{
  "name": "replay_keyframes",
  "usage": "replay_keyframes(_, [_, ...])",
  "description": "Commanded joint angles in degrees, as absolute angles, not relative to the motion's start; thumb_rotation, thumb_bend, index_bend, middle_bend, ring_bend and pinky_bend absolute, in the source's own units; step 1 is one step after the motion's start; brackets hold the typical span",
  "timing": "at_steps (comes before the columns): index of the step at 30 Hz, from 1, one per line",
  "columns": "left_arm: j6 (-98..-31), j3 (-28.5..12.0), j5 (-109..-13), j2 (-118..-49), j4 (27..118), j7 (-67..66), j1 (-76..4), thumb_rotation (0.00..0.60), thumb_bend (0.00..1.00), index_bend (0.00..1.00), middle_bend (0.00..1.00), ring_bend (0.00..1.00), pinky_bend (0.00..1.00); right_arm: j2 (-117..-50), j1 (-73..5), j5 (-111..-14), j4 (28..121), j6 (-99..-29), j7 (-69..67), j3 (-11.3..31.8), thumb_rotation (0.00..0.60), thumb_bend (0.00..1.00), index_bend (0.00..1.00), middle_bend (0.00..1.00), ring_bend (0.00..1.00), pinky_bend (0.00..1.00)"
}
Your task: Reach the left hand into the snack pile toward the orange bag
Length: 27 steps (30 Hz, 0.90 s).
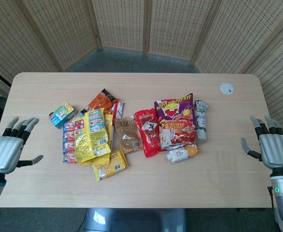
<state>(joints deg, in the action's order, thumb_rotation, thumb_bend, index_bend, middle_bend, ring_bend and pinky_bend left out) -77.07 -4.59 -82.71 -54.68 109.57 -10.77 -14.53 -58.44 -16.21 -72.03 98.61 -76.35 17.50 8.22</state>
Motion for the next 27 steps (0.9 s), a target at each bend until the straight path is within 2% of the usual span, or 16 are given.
replay_keyframes(1, [-76.9,-4.5,-82.8,-54.8,109.3,-10.4,-14.6,0.55,0.0,0.0,0.13,0.15,0.0,-58.5,-16.1,-72.3,98.6,-76.7,17.3,8.4,0.039,0.44,0.0,0.18,0.0,0.14])
replay_keyframes(17, [-75.5,-3.1,-87.1,-54.8,107.3,-8.1,-15.6,0.546,0.0,0.0,0.12,0.14,0.0,-57.7,-14.8,-73.6,99.9,-78.6,16.3,8.6,0.038,0.44,0.0,0.18,0.0,0.12])
replay_keyframes(27, [-72.7,0.5,-93.0,-54.4,102.8,-6.2,-16.3,0.545,0.0,0.0,0.09,0.13,0.0,-57.8,-15.3,-73.9,101.2,-78.7,17.5,9.3,0.038,0.44,0.0,0.18,0.0,0.12])
